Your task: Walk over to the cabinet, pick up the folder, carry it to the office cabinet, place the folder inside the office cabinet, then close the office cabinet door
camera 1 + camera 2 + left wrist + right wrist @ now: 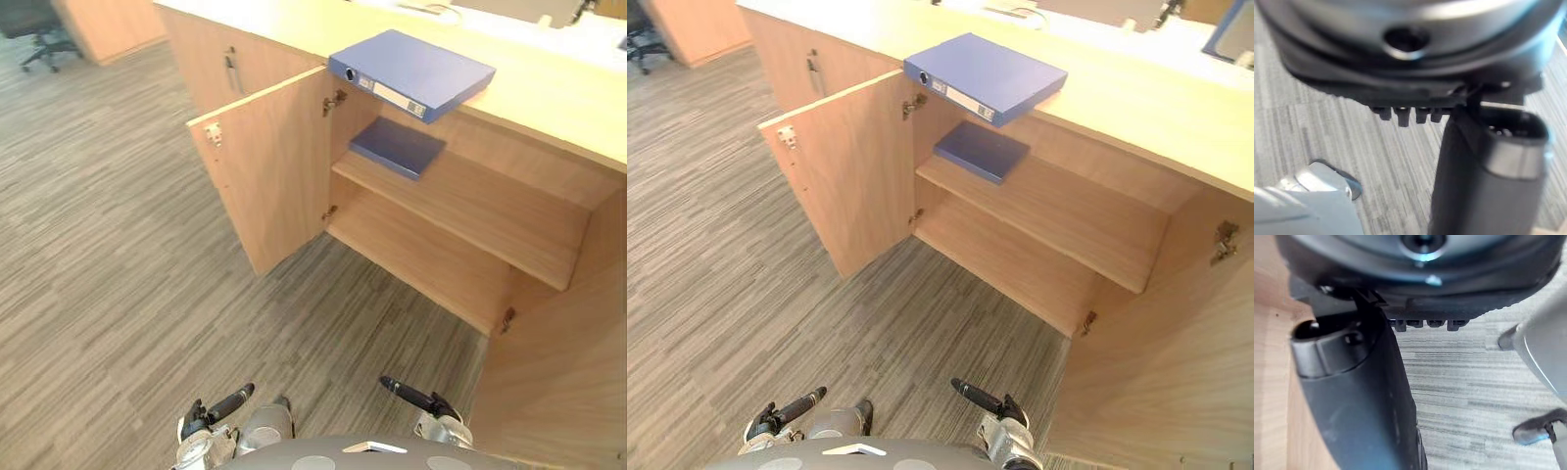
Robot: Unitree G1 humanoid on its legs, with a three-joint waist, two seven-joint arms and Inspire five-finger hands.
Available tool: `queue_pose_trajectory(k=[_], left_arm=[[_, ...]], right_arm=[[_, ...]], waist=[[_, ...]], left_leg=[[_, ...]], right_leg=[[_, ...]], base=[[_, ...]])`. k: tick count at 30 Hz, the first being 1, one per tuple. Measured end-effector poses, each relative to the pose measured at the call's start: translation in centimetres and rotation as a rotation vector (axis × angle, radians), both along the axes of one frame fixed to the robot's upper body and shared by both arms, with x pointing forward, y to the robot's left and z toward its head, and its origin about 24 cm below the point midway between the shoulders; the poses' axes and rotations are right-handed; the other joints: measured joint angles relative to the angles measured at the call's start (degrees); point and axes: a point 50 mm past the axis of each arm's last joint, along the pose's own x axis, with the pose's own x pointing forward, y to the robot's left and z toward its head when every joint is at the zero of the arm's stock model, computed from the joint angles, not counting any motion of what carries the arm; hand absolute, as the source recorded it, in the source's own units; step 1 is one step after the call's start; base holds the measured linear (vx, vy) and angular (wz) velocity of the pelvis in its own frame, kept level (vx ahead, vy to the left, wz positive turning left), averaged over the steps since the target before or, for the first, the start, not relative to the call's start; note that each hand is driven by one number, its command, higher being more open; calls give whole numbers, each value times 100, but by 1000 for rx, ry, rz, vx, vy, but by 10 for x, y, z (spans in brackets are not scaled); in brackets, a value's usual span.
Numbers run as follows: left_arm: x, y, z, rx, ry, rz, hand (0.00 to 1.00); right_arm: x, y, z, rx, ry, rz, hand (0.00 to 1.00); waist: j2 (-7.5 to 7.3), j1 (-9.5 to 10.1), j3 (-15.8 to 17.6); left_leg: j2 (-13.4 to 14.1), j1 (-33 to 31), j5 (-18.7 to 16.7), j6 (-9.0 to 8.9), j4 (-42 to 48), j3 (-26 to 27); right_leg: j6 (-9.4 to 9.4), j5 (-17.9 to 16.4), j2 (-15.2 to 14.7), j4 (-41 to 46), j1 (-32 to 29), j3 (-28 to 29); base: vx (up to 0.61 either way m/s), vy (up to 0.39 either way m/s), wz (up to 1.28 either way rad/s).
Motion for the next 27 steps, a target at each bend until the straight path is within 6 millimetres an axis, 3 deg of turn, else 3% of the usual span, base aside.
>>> queue_pose_trajectory(k=[3,4,7,8,10,11,13,14,15,16,17,19,21,23,25,27], left_arm=[[-11,-4,-3,-15,35,-12,100],[-11,-3,-3,-13,37,-14,100],[-18,0,-4,-1,57,-29,100],[-24,-1,-5,-4,73,-22,100],[-36,1,-6,0,109,-16,100],[-38,0,-7,-5,125,-19,100],[-35,0,-7,-4,124,-44,100],[-34,3,-6,1,122,-56,100],[-32,10,-5,16,118,-64,100],[-32,13,-4,24,117,-66,100],[-26,6,-6,8,111,-72,100],[-11,-9,-6,-27,69,-87,100],[-4,-15,-5,-41,42,-89,100],[2,-14,-3,-44,16,-97,100],[12,-14,0,-40,-23,-104,100],[14,-13,1,-39,-32,-111,100]], right_arm=[[1,-5,2,-19,-11,2,100],[0,-7,2,-24,-12,-4,100],[-2,-12,3,-38,-21,-30,100],[-1,-16,5,-55,-30,-32,100],[1,-19,5,-66,-32,-32,100],[1,-19,5,-63,-26,-32,100],[-1,-18,3,-56,-8,-30,100],[-4,-18,2,-49,5,-35,100],[-7,-15,0,-37,20,-37,100],[-9,-13,-1,-26,27,-40,100],[-9,-20,0,-42,26,-44,100],[-10,-32,3,-76,26,-40,100],[-10,-32,3,-72,27,-49,100],[-12,-24,0,-50,36,-48,100],[-16,-24,-1,-49,50,-42,100],[-14,-24,0,-54,48,-24,100]], waist=[[90,-25,-48],[59,-37,-40],[29,-43,-45],[108,-73,-40],[87,-133,-22],[116,-204,-9],[147,-214,77],[72,-225,106],[-111,-283,145],[-195,-320,149],[-123,-354,118],[233,-339,90],[352,-343,79],[344,-350,79],[303,-308,105],[305,-312,106]], left_leg=[[-261,515,-118,221,-269,307],[-325,605,-148,267,-321,349],[-470,937,-283,376,-535,574],[-448,1134,-264,408,-735,760],[-338,1367,-266,403,-928,997],[-147,1416,-317,369,-984,1103],[159,1552,-416,196,-1069,1317],[176,1620,-449,136,-1115,1365],[93,1739,-531,6,-1123,1377],[42,1795,-574,-59,-1125,1341],[137,1865,-644,-68,-1193,1190],[410,1854,-728,-192,-1220,997],[668,1846,-746,-224,-1061,785],[993,1563,-850,-388,-194,506],[1413,814,-950,-565,1900,500],[1467,538,-968,-584,2560,600]], right_leg=[[35,-24,-353,1445,-576,-65],[24,-10,-431,1735,-735,-92],[-351,297,-876,2820,-1229,-671],[-366,252,-1065,3003,-1328,-1012],[-315,-105,-1222,2963,-1454,-1665],[-270,-292,-1142,2843,-1629,-2049],[-228,-269,-912,2319,-1973,-2496],[-158,-160,-890,1910,-2024,-2568],[-174,174,-906,1271,-2013,-2550],[-446,539,-965,1169,-2000,-2544],[-563,375,-854,1230,-1961,-2640],[-636,74,-554,1205,-1912,-2819],[-681,-22,-294,1022,-1691,-2961],[-750,15,30,527,-1255,-3146],[-817,218,448,-356,-452,-3308],[-868,277,538,-626,-182,-3271]], base=[[86,212,-69],[33,179,-36],[24,146,-46],[36,113,-88],[53,34,-80],[64,-54,-66],[83,-118,-60],[146,-200,-33],[180,-217,-12],[262,-241,3],[239,-195,9],[324,-249,17],[300,-228,20],[333,-252,25],[304,-182,22],[275,-74,-13]])
